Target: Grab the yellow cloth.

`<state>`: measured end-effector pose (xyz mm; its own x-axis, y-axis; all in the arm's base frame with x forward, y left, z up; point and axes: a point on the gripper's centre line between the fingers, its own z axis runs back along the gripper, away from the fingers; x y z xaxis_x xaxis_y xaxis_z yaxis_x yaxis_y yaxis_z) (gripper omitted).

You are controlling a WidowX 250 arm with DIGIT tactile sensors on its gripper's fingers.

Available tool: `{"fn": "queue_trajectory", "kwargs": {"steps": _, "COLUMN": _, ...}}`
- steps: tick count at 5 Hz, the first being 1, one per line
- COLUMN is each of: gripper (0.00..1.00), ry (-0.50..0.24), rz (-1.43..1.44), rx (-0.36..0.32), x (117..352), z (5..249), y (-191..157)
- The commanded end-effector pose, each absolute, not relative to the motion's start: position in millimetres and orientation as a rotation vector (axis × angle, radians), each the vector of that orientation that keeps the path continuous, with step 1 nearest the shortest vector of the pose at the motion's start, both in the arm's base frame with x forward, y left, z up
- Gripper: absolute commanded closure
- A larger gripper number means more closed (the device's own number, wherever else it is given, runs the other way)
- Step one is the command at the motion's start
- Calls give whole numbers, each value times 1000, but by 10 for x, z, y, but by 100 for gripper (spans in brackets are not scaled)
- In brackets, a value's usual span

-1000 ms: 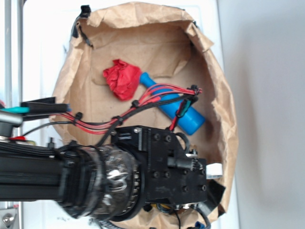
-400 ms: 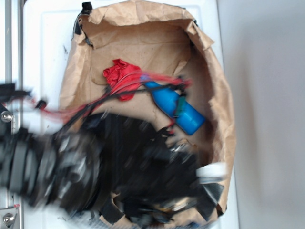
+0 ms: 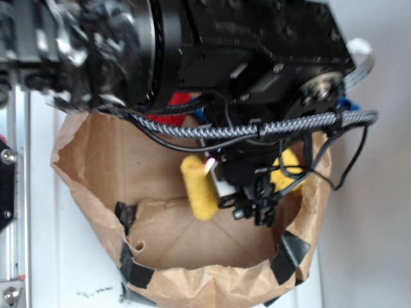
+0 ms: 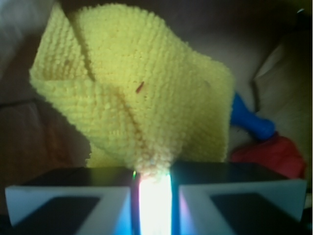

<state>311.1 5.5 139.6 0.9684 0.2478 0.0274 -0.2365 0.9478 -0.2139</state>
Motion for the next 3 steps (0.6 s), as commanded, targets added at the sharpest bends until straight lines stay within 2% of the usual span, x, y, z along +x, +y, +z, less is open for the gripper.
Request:
{"fn": "queue_trajectory", "kwargs": {"steps": 1, "gripper": 100, "ry": -238, "rz": 130, "rx": -142, "x": 2565, "z": 2090, "y": 116}}
{"fn": "queue_trajectory", "kwargs": {"steps": 2, "gripper": 100, "ry": -196, "rz": 117, "rx": -108, "x": 2409, "z": 2231, "y": 200}}
{"fn": "queue_trajectory", "kwargs": {"steps": 3, "gripper": 100, "ry": -187, "rz": 118, "rx": -37, "x": 2421, "z": 2147, "y": 109}}
